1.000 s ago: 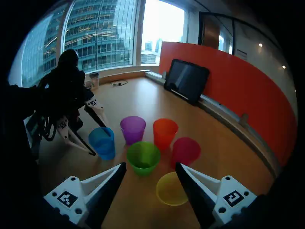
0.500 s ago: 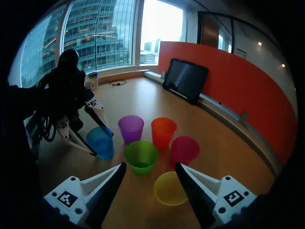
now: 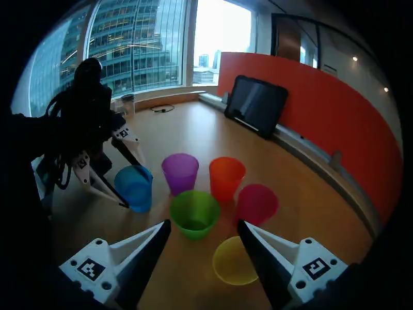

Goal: Pour water

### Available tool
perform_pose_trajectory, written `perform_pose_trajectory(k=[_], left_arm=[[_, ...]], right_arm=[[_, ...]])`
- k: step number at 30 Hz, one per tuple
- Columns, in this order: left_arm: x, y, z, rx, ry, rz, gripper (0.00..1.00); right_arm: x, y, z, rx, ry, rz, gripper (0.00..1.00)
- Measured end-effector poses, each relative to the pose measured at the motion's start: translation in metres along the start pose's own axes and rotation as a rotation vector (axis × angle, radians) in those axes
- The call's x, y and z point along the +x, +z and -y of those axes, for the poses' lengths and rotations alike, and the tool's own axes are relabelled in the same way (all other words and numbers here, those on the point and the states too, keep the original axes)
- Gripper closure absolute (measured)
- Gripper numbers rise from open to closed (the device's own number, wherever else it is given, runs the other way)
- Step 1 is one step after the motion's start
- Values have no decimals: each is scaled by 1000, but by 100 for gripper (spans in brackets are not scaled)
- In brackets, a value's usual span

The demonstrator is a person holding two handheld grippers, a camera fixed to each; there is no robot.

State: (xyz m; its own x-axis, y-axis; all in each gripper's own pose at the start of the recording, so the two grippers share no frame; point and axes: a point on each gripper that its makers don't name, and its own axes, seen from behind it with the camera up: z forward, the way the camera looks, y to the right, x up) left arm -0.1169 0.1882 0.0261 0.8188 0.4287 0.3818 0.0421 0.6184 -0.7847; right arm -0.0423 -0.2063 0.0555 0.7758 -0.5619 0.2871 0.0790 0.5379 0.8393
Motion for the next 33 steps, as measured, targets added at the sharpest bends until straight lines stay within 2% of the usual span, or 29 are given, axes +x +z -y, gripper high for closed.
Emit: perform_pose_trajectory(k=[21,33], left_arm=[[44,-56,18,67,-6,-147,12],[58,-79,26,93,-8,-205,12]], right_arm=[[-6,38,7,34,-12,58,0],[-15,56,11,36,-30,100,0]])
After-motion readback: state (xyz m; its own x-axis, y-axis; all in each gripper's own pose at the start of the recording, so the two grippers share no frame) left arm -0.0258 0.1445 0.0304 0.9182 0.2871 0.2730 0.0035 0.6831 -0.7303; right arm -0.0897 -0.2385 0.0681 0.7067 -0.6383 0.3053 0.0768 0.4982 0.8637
